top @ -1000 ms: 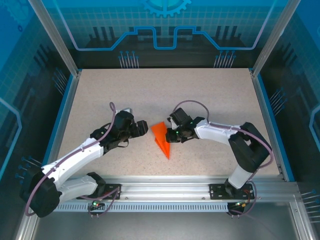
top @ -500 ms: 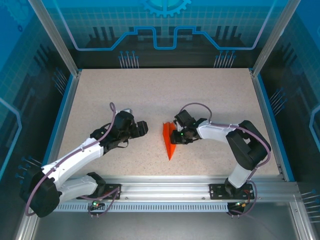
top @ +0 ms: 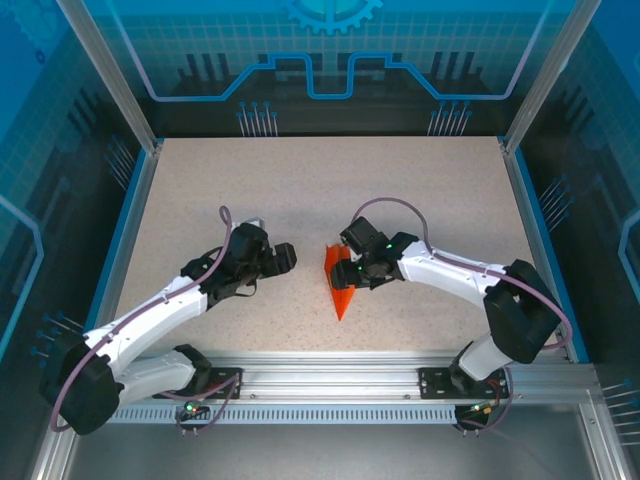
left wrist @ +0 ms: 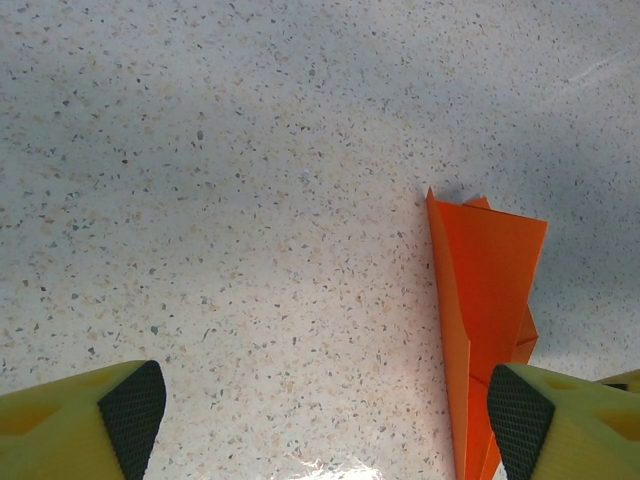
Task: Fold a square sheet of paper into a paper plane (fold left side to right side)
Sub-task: Pick up the paper plane at the center of the table.
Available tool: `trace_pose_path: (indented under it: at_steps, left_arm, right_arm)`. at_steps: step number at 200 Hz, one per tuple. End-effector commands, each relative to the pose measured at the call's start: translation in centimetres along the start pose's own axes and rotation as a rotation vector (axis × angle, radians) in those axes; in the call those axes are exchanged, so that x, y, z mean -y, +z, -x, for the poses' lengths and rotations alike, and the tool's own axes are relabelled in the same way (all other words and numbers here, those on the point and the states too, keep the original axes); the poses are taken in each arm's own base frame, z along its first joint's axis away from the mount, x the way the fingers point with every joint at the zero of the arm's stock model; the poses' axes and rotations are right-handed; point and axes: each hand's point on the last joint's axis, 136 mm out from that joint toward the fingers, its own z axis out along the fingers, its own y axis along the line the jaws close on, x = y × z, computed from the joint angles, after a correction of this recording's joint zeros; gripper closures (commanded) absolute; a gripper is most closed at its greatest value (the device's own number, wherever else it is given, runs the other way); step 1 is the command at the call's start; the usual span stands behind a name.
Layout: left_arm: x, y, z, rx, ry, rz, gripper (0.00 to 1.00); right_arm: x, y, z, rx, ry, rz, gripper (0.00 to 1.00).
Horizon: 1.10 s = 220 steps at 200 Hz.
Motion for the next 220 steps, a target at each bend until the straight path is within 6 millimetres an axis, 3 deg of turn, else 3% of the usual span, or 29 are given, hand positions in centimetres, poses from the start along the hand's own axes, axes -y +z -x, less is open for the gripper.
trace_pose_path:
  at_steps: [1,81,127,154,170,220]
  left_arm:
    - [-0.4,-0.2,0.2,0.014,-0.023,0.005,0.12]
    - [-0.6,-0.1,0.1,0.011,-0.023,0.013,0.11]
    - [-0.6,-0.1,0.0,0.008,-0.022,0.016,0.11]
    - [-0.6,-0.1,0.0,0.007,-0.021,0.017,0.11]
    - [-0.6,-0.2,0.0,0.004,-0.014,0.017,0.10]
    - [-0.3,-0.6,0.1,0.007,-0.006,0.004,0.09]
  right_arm:
    - [-0.3,1.4,-1.4,-0.072,0.027,-0.007,0.38]
    - [-1.1,3.7,-1.9,-0.125,0.001,-0.020,0.49]
    - [-1.2,4.5,-2.0,-0.142,-0.012,-0.046,0.65]
    - [-0.8,4.3,-1.7,-0.142,-0.008,-0.074,0.85]
    - [-0.6,3.6,-0.8,-0.130,0.001,-0.079,0.93]
    - [2.2,2.1,4.3,-0.137,0.084,-0.149,0.93]
